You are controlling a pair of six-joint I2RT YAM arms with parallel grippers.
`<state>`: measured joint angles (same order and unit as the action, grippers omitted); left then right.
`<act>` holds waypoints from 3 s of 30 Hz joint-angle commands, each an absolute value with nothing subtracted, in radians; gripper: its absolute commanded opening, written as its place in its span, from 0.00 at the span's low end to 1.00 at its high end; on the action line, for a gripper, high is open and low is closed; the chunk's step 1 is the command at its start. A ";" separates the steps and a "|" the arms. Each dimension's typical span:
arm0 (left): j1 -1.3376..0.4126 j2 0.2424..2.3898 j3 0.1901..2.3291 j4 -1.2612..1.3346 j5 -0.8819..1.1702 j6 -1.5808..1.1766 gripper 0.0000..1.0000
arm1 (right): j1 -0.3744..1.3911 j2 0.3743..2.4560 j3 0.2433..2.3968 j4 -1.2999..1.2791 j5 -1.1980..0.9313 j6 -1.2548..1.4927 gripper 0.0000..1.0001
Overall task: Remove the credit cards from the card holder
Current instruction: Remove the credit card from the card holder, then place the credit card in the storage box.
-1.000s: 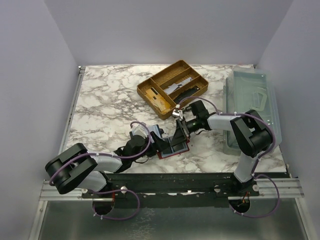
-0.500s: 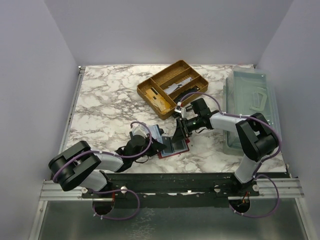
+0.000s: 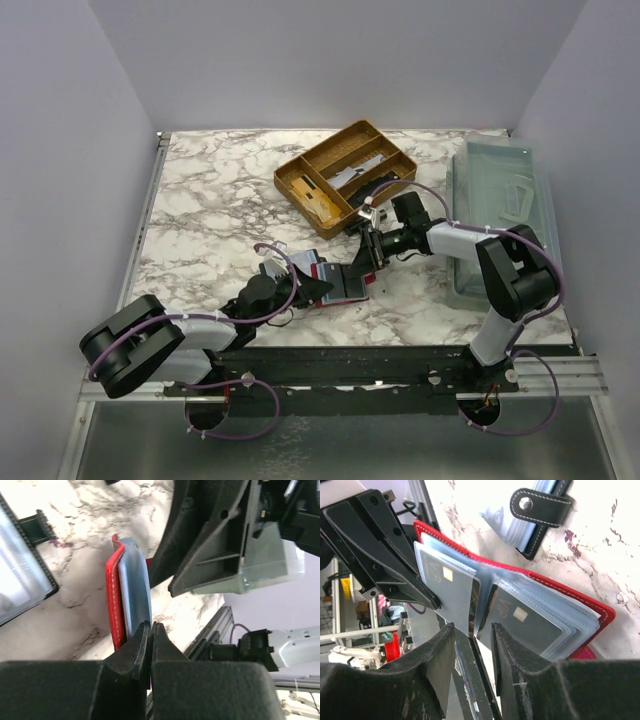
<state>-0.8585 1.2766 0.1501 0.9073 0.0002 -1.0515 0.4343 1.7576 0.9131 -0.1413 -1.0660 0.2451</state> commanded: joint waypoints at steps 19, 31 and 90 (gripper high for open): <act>-0.855 1.417 0.176 1.391 0.112 -1.144 0.00 | 0.385 1.675 0.821 0.210 -1.466 0.502 0.35; -0.847 1.388 0.146 1.387 0.087 -1.141 0.00 | 0.352 1.679 0.818 0.224 -1.460 0.514 0.00; -0.854 1.822 0.175 1.661 0.008 -1.412 0.00 | 0.184 1.767 1.389 -0.339 -0.585 0.271 0.00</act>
<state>-0.8379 1.6588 0.2249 1.4334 0.0696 -1.3575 0.1856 1.7252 1.3479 -0.3824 -0.6544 0.1364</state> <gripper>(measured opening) 0.017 0.006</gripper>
